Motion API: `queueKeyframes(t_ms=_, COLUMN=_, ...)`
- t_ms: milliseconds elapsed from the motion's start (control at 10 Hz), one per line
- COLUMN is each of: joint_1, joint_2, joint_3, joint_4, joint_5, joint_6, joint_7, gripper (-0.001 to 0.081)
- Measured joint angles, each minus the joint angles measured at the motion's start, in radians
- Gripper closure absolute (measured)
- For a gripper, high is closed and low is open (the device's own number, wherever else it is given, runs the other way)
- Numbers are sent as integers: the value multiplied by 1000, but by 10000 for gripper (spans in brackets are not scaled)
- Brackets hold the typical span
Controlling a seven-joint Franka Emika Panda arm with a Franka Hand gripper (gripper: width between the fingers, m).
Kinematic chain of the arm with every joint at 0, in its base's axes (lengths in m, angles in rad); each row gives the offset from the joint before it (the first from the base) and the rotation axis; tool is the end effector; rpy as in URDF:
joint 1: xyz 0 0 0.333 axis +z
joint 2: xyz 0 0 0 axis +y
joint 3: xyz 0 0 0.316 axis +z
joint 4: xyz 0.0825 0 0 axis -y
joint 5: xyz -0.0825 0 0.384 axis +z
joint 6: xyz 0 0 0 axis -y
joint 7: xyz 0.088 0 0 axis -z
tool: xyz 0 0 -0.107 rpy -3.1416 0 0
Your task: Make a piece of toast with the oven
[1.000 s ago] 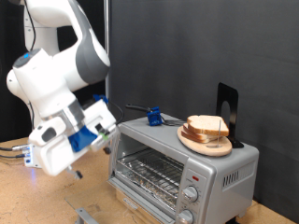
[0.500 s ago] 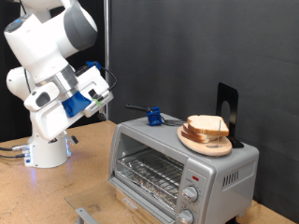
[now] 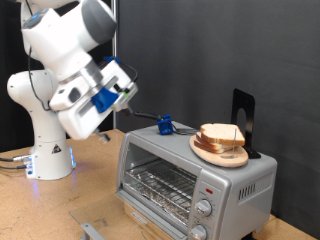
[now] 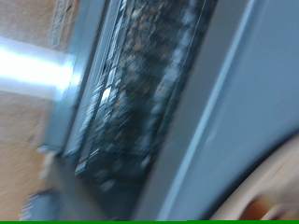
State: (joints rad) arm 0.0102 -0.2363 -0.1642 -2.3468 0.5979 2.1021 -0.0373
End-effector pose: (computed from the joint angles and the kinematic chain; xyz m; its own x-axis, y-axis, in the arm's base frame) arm 0.4679 -0.0472 0.4318 0.9165 -0.3923 -0.0784 -0.3739 -0.7703 -0.5166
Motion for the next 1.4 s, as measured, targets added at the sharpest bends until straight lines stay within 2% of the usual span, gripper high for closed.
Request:
queueKeyframes(t_ms=200, joint_1=24, joint_2=-8, joint_3=51, joint_4=58, joint_5=-149, joint_6=-121, joint_7=-16, gripper=-3)
queueKeyframes(t_ms=300, joint_1=27, joint_2=-9, joint_3=66, joint_4=74, joint_5=-200, joint_6=-145, joint_7=-22, gripper=-3)
queueKeyframes(t_ms=500, joint_1=28, joint_2=-9, joint_3=65, joint_4=70, joint_5=-166, joint_6=-135, joint_7=-56, gripper=-3)
queueKeyframes(t_ms=600, joint_1=39, joint_2=-17, joint_3=78, joint_4=75, joint_5=-164, joint_6=-128, joint_7=-88, gripper=-3)
queueKeyframes(t_ms=800, joint_1=68, joint_2=-60, joint_3=122, joint_4=78, joint_5=-165, joint_6=-119, joint_7=-92, gripper=-3)
queueKeyframes(t_ms=1200, joint_1=86, joint_2=-173, joint_3=230, joint_4=34, joint_5=-171, joint_6=-102, joint_7=22, gripper=-3)
queueKeyframes(t_ms=1400, joint_1=83, joint_2=-229, joint_3=258, joint_4=7, joint_5=-179, joint_6=-75, joint_7=75, gripper=-3)
